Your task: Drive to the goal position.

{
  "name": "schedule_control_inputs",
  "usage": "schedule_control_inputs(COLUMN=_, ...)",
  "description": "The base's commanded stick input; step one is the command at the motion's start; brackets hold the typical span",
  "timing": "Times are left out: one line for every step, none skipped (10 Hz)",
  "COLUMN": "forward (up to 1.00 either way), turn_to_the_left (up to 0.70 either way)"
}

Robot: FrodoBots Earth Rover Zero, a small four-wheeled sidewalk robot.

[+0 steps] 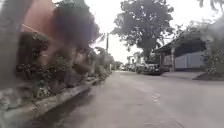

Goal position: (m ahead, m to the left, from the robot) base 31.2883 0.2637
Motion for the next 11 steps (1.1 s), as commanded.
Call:
schedule_control_inputs(forward=0.70, turn_to_the_left=-0.35)
schedule_control_inputs(forward=0.70, turn_to_the_left=-0.35)
schedule_control_inputs(forward=0.70, turn_to_the_left=-0.35)
schedule_control_inputs(forward=0.70, turn_to_the_left=-0.35)
schedule_control_inputs(forward=0.70, turn_to_the_left=-0.22)
schedule_control_inputs(forward=0.70, turn_to_the_left=-0.07)
schedule_control_inputs(forward=0.70, turn_to_the_left=-0.01)
schedule_control_inputs(forward=0.70, turn_to_the_left=0.00)
schedule_control_inputs(forward=0.70, turn_to_the_left=0.00)
schedule_control_inputs(forward=0.70, turn_to_the_left=0.00)
schedule_control_inputs(forward=0.70, turn_to_the_left=0.00)
